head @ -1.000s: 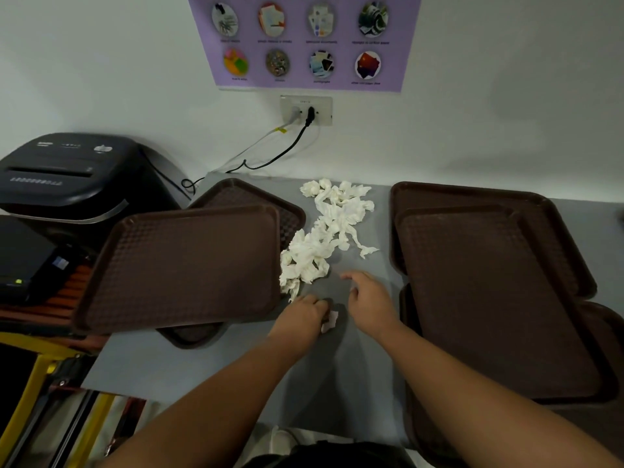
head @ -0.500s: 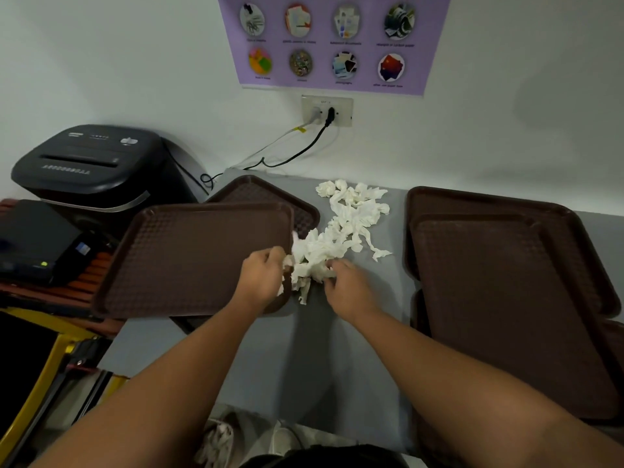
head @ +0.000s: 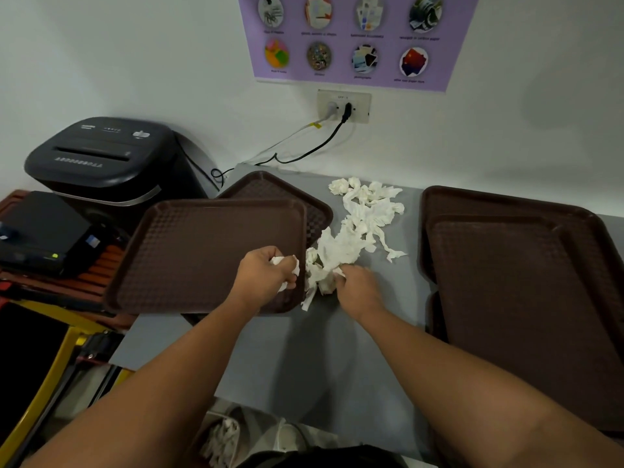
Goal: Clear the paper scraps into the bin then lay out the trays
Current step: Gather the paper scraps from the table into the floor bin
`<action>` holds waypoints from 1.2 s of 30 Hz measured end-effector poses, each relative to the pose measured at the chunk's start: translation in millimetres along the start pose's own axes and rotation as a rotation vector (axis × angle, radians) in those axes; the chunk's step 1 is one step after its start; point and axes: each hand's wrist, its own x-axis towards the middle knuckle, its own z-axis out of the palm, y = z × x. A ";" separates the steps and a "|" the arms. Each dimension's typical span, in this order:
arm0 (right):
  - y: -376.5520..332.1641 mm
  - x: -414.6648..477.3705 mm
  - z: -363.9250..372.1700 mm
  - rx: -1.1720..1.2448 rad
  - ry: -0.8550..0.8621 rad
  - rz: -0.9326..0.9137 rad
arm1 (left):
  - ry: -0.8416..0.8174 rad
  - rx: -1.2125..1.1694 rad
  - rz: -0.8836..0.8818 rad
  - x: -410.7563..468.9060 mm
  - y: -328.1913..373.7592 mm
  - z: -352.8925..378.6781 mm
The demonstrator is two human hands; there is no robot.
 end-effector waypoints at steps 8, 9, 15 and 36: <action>4.5 -15.7 -41.5 0.171 0.194 -0.017 | -0.002 0.004 0.007 -1.7 9.0 20.4; 5.0 -16.8 -48.9 0.193 0.236 -0.022 | 0.000 0.002 0.011 -2.5 10.1 24.1; 14.7 -16.9 -73.6 0.198 0.254 0.019 | 0.031 0.037 0.030 -10.2 18.2 41.4; -3.6 -17.7 -134.5 0.888 0.133 0.101 | -0.143 0.124 0.235 -28.7 34.4 77.6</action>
